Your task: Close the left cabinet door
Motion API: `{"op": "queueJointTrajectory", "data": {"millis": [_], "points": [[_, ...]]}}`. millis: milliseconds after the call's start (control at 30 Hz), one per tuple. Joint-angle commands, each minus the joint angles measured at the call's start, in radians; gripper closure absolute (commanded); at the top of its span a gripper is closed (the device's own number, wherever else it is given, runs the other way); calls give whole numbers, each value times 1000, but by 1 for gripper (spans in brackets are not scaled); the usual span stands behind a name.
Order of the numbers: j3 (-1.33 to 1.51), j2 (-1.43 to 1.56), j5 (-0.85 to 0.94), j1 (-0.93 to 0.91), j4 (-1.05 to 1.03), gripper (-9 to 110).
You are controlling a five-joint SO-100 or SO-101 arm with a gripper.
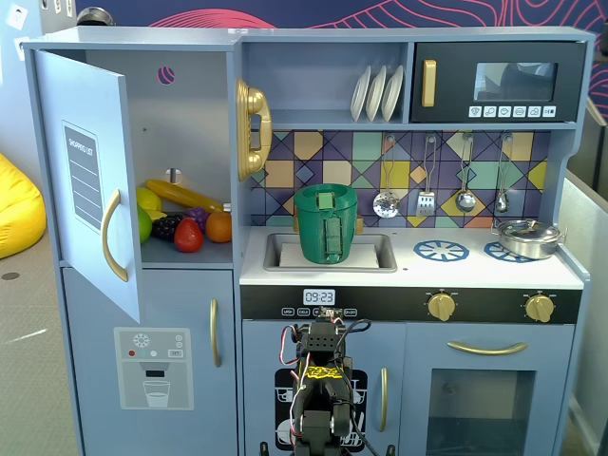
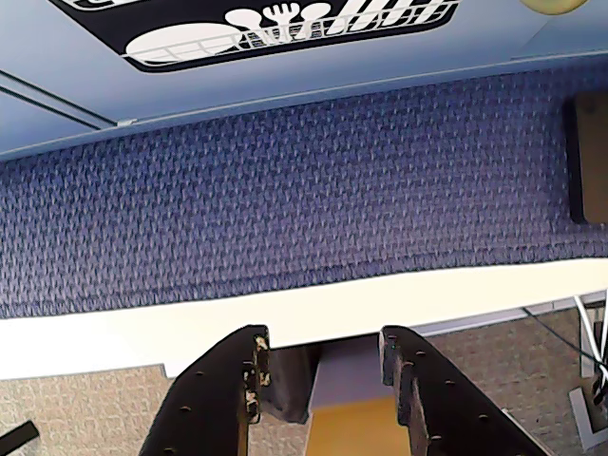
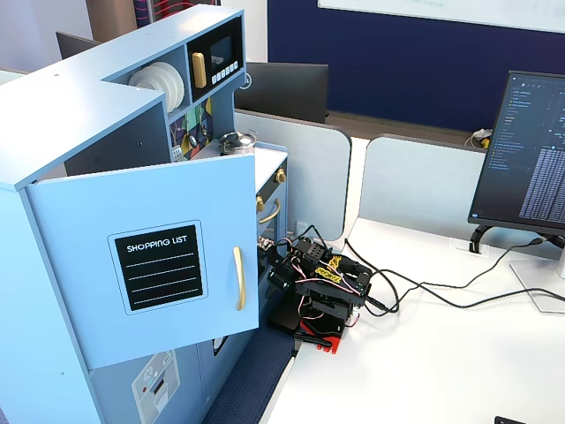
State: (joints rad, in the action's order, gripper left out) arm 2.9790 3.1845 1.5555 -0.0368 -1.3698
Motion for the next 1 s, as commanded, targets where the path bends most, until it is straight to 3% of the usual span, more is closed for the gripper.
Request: {"op": "queueJointTrajectory", "data": {"millis": [0,467,767,967], "points": [[18,-6,-46,-20,-163,101],[17,-6,-41,51,-141,101],[-175,8,-253,687,183,101],[-403,-71,-61,1074,388,102]]}}
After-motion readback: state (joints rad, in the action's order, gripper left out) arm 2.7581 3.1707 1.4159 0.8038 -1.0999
